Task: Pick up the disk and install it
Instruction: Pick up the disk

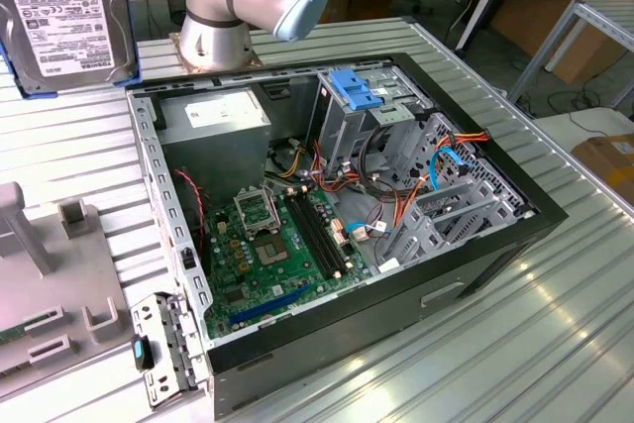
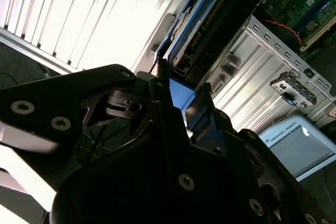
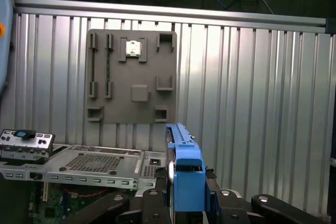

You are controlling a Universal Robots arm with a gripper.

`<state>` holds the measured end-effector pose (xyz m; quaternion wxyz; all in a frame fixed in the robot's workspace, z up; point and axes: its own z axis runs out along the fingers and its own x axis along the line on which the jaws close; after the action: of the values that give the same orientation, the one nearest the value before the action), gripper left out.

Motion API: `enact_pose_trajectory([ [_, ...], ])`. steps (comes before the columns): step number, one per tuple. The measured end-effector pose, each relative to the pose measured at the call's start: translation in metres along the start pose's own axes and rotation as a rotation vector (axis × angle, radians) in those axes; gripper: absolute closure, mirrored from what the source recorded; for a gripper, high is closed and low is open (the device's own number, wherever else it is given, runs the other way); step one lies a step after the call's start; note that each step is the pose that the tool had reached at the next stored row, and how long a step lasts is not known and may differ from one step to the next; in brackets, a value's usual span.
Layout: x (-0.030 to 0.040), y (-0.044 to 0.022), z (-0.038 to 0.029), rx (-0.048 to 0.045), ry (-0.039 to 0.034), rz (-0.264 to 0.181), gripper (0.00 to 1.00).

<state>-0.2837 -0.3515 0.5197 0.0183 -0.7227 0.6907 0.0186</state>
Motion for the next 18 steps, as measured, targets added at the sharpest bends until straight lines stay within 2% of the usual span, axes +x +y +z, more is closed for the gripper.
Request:
enact_pose_trajectory([
  [1,-0.0002,-0.0076,0.0,-0.0001,0.0,0.0,0.64],
  [2,-0.0006,-0.0209,0.0,0.0,0.0,0.0,0.64],
  [4,-0.0009,-0.0316,0.0,-0.0001,0.0001,0.0,0.64],
  [10,-0.0015,-0.0542,0.0001,-0.0001,0.0001,0.0,0.64],
  [14,-0.0014,-0.0645,0.0001,-0.0001,0.0,0.0,0.64],
  [18,-0.0013,-0.0661,0.0001,0.0,0.0,0.0,0.64],
])
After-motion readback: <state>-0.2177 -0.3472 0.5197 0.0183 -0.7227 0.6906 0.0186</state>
